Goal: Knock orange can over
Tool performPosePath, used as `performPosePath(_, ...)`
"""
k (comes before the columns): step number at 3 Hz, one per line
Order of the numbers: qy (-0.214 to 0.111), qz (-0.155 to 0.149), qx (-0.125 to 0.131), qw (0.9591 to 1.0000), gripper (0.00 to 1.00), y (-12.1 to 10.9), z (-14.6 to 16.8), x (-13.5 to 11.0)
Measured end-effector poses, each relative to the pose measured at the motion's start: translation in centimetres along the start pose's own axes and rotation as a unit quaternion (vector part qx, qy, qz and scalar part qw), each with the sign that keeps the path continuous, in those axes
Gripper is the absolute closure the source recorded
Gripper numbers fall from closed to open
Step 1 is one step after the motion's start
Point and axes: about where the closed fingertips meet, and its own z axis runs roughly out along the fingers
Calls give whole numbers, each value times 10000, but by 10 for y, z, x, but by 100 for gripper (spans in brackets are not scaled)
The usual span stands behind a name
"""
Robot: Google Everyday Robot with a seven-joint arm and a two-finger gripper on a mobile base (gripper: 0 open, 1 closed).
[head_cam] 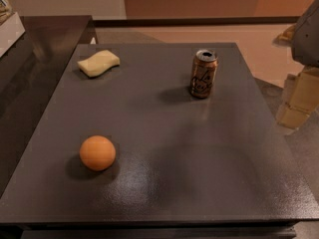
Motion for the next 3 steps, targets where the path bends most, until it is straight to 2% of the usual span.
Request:
performPosePath(1,-25,18,-7,10000,0,-1,0,-1)
performPosePath(2,-252,296,32,9992,0,-17,14,-5)
performPosePath(3,-632,625,110,9960,0,-46,36,-9)
